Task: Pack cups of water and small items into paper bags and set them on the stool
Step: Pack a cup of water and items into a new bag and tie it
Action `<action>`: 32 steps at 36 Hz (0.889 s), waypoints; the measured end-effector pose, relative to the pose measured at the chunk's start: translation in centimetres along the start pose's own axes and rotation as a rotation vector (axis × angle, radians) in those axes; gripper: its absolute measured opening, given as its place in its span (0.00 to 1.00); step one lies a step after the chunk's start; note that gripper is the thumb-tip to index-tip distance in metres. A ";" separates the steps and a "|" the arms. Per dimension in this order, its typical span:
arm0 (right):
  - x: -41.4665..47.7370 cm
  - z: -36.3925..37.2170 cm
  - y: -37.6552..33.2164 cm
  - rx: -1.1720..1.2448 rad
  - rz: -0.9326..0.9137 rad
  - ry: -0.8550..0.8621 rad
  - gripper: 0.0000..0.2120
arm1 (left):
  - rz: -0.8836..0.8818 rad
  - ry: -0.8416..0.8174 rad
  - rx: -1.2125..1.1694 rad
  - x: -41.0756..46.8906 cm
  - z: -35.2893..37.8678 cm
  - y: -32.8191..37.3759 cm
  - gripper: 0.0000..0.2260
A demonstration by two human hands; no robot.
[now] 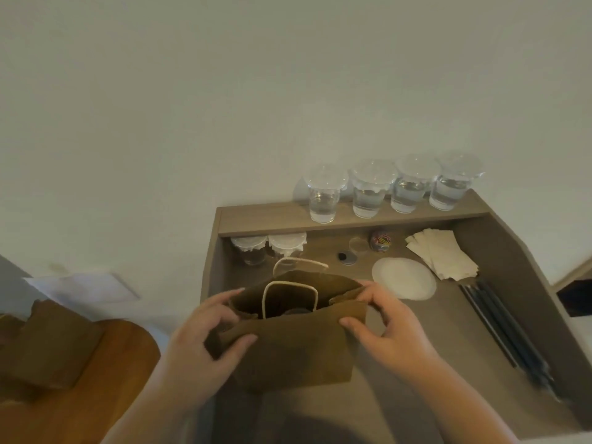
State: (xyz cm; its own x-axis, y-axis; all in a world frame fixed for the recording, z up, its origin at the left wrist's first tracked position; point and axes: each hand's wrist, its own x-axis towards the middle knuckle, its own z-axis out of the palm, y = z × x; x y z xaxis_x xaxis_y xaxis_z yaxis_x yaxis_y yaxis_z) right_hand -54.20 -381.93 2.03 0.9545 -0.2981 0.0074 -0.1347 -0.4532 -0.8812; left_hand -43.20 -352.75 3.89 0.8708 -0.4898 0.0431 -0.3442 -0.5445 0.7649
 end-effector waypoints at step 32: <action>18.9 -8.6 15.6 -0.345 0.324 0.192 0.12 | 0.118 0.094 0.353 3.2 1.5 2.9 0.31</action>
State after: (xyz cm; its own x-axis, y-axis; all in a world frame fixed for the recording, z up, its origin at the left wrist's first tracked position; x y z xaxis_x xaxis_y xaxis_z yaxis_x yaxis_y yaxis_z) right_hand -40.58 -401.83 -7.49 0.7876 -0.6035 -0.1246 -0.5264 -0.5537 -0.6453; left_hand -41.97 -356.94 5.25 0.8407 -0.5074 0.1891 -0.5295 -0.6973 0.4831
